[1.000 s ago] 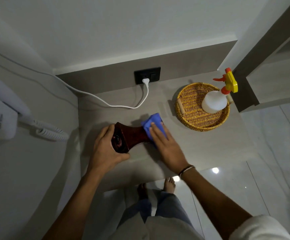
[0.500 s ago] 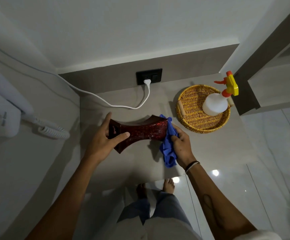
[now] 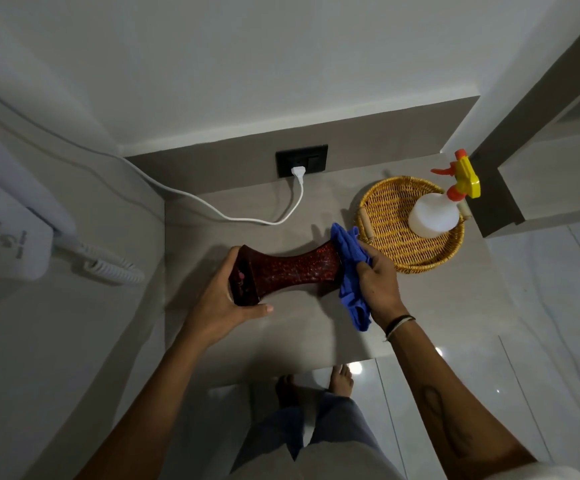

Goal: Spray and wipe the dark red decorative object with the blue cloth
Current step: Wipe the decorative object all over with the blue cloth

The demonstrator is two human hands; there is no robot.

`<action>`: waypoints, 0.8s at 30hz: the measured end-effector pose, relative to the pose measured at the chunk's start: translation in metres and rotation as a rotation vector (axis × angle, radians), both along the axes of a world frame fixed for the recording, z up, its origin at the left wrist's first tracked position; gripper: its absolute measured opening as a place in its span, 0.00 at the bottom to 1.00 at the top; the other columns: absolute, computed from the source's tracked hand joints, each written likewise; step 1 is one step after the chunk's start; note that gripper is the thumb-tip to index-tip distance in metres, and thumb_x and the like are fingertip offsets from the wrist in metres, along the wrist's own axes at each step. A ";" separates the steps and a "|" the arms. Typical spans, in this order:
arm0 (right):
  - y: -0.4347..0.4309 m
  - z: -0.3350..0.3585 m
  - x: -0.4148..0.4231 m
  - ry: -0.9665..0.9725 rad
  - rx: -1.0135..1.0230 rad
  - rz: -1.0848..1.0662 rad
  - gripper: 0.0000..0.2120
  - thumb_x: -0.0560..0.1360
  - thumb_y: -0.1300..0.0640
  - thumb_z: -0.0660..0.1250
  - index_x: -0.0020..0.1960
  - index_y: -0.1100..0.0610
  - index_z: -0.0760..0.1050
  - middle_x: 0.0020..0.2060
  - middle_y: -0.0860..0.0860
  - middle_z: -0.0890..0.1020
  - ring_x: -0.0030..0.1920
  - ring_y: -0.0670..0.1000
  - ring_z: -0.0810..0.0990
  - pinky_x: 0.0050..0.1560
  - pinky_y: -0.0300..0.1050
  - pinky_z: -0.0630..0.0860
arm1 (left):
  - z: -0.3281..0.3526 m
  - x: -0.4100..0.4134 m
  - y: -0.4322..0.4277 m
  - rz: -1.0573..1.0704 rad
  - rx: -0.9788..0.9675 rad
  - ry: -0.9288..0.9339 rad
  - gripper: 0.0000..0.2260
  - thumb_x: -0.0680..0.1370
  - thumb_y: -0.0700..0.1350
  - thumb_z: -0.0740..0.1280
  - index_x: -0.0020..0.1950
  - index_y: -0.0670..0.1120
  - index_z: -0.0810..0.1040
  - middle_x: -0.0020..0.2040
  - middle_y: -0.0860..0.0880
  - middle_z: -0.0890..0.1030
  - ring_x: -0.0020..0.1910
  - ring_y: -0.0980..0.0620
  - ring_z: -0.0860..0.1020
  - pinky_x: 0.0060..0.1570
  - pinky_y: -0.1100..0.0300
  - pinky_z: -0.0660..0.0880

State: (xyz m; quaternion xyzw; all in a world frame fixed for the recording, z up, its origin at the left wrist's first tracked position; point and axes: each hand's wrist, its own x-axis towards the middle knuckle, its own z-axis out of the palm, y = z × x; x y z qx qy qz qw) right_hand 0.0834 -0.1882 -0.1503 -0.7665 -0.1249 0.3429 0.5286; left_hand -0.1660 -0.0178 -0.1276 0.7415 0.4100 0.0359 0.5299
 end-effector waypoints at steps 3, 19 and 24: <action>-0.008 0.007 -0.024 -0.389 -0.026 0.046 0.28 0.79 0.77 0.60 0.78 0.63 0.71 0.74 0.61 0.77 0.73 0.61 0.77 0.75 0.64 0.74 | -0.002 0.003 0.000 -0.002 0.109 -0.019 0.52 0.59 0.56 0.85 0.72 0.86 0.61 0.68 0.79 0.73 0.67 0.76 0.73 0.62 0.76 0.70; -0.010 -0.017 -0.056 -0.837 -0.209 0.550 0.42 0.75 0.74 0.73 0.84 0.58 0.61 0.85 0.55 0.56 0.84 0.67 0.59 0.71 0.67 0.78 | 0.027 0.020 -0.017 -0.143 0.442 0.145 0.49 0.60 0.60 0.76 0.79 0.46 0.70 0.68 0.49 0.75 0.61 0.45 0.79 0.55 0.48 0.81; 0.002 0.005 -0.067 -0.638 -0.101 0.413 0.35 0.77 0.76 0.68 0.82 0.63 0.64 0.83 0.59 0.63 0.84 0.64 0.60 0.81 0.65 0.65 | 0.028 0.039 -0.026 -0.170 0.577 0.130 0.45 0.60 0.61 0.73 0.74 0.44 0.73 0.64 0.47 0.77 0.59 0.44 0.78 0.53 0.56 0.74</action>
